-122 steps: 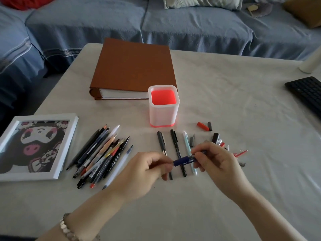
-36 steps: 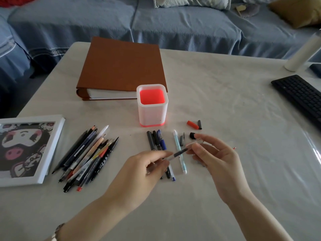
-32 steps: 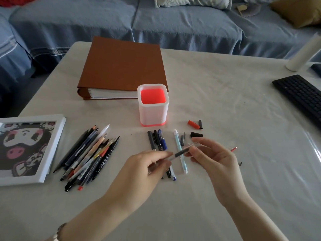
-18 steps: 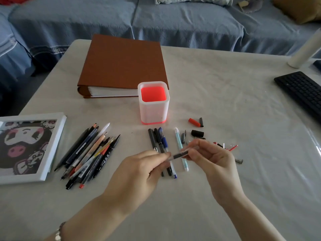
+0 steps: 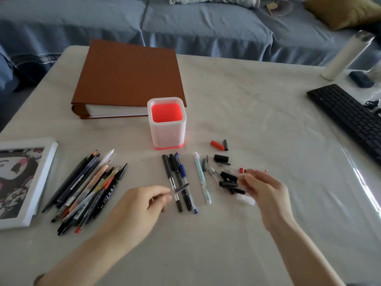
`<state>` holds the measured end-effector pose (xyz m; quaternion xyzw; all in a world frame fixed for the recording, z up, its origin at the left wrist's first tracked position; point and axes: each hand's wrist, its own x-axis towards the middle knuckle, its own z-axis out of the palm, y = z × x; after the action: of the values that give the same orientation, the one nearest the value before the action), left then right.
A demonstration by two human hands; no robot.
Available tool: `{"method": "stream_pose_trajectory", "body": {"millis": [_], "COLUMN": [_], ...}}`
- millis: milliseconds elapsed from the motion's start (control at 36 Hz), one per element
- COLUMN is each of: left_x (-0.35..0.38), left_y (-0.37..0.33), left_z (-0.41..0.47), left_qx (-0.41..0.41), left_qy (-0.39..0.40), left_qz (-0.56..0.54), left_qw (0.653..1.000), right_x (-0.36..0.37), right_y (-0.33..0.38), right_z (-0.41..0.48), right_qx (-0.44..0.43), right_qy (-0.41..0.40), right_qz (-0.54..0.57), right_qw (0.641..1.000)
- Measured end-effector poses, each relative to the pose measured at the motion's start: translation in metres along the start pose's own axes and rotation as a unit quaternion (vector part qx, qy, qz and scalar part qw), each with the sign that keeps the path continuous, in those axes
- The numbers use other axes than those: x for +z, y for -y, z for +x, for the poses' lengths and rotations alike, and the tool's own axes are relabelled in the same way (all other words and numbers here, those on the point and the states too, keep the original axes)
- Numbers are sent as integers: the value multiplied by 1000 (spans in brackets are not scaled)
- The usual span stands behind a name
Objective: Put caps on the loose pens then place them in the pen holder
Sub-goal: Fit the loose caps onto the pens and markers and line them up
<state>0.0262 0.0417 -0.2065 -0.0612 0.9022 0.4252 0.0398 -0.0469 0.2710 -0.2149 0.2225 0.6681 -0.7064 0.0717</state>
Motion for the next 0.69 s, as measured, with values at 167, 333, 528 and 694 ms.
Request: {"method": "stream_pose_trajectory", "body": {"millis": [167,333,528,694], "left_x": [0,5,7,6], "left_y": [3,-10,-11,-9], "left_z": [1,-4,2,1], "left_qx": [-20,12,18,11], "left_qy": [5,26,8,-3], "left_qz": [-36,-21,-2,-11], "left_qw": [999,999,1000,1000], "right_x": [-29,-22,-19,2], "right_y": [-1,-4,-1,1], "right_z": [33,32,44,57], "right_qx": [-91,-138,-232,-246], "right_qy": [-41,40,31,128], "right_qz": [-328,-450,-489,-564], "right_qw": [940,881,840,778]}}
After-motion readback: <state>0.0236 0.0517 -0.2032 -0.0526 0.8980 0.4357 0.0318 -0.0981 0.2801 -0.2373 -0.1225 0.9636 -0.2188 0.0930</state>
